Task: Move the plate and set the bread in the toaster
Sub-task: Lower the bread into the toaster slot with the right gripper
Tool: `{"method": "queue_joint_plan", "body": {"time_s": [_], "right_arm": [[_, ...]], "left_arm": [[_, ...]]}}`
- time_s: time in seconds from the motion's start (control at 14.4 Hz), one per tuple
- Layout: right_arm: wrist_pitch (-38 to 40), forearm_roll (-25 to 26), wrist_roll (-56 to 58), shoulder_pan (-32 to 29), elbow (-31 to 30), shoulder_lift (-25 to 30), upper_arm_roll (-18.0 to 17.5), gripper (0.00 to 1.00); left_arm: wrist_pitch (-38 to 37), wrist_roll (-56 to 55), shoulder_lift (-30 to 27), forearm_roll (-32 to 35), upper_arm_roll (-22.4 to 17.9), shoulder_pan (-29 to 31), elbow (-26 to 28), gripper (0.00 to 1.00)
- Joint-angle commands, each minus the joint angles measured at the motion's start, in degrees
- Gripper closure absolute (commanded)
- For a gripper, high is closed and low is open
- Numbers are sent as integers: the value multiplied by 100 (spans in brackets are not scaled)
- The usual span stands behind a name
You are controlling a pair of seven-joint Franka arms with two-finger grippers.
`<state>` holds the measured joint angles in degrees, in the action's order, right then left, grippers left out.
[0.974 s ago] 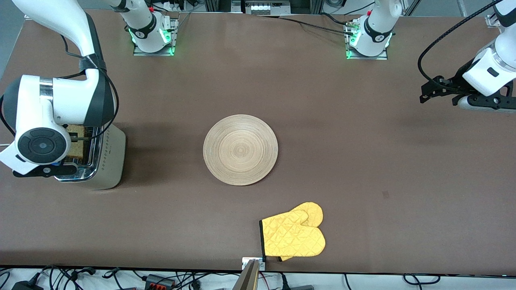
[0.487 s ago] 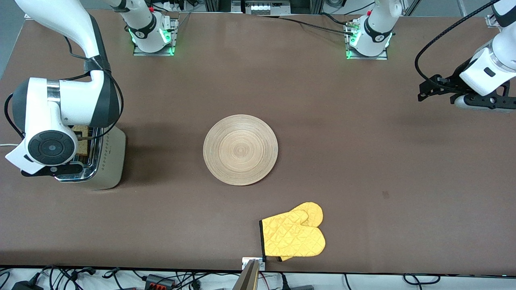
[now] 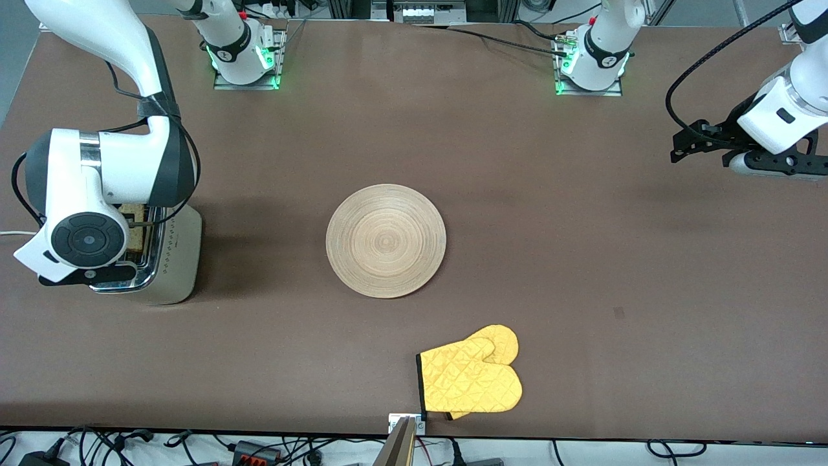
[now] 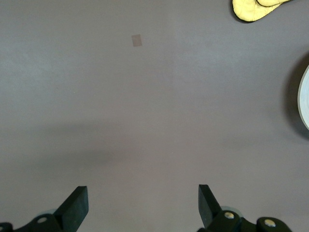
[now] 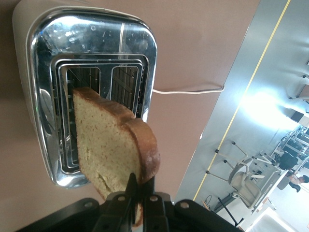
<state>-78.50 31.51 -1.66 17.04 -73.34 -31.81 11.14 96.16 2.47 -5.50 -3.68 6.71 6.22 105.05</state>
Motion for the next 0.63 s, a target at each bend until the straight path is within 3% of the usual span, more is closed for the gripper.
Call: {"method": "queue_joint_plan", "body": {"time_s": [0.0, 0.21, 0.28, 0.35, 0.42, 0.56], "right_arm": [[-104, 75, -72, 19, -40, -1, -24, 100], [-210, 84, -89, 19, -49, -10, -24, 100], [-192, 84, -89, 19, -49, -10, -15, 91], [-201, 66, -89, 19, -49, -10, -24, 36], [-236, 31, -89, 2, -49, -10, -24, 0], [-271, 31, -80, 28, -49, -10, -24, 0]], "left_arm": [[-142, -80, 93, 51, 41, 37, -196, 0], [-142, -80, 93, 51, 33, 37, -196, 0], [-142, -80, 93, 60, 33, 37, -196, 0], [-142, -80, 93, 51, 33, 37, -196, 0], [-142, -80, 101, 51, 33, 37, -196, 0], [-159, -80, 93, 60, 33, 37, -187, 0]]}}
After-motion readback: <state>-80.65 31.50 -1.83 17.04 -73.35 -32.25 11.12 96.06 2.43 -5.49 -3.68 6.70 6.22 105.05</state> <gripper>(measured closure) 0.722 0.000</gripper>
